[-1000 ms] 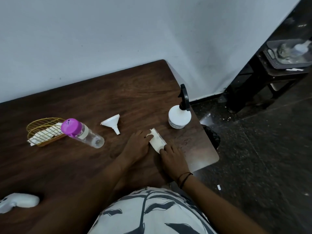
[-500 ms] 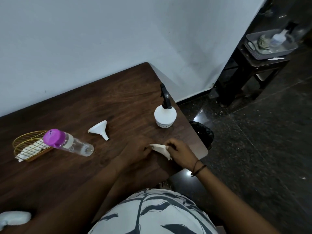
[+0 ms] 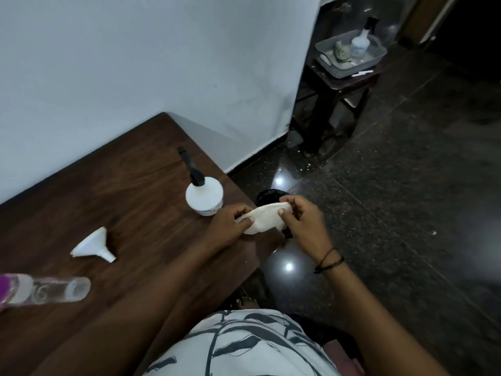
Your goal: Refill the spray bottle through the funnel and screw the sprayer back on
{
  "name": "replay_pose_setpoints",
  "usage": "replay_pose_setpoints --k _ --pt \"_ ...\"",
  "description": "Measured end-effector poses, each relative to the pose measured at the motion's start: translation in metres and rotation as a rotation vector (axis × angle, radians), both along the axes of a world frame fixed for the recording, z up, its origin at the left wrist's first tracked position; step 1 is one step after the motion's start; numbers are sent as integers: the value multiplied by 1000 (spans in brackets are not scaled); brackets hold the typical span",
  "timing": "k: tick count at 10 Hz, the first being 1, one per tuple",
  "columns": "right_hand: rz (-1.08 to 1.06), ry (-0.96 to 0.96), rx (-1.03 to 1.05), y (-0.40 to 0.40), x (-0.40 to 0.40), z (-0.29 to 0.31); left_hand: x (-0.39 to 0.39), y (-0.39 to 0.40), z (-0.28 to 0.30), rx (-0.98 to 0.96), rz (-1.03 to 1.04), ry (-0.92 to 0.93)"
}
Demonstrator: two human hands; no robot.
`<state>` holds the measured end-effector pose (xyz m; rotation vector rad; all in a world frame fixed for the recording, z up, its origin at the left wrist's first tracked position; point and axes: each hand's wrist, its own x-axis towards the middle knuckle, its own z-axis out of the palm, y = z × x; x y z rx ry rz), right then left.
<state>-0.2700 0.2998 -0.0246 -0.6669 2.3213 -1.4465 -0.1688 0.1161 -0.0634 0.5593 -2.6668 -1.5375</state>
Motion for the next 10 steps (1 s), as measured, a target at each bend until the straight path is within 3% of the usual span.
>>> replay_pose_setpoints --k 1,3,7,9,10 --pt "-60 158 58 4 -25 10 -33 15 2 -14 8 42" --pt "-70 229 181 0 -79 -4 -81 18 -11 -190 33 -49" --pt "-191 33 394 -28 -156 -81 -111 11 -38 -291 -3 -158" --pt "-130 -117 491 -40 -172 -105 -123 7 -44 -319 -25 -183" --pt "-150 -90 469 -40 -176 -108 -128 4 -43 -342 3 -219"
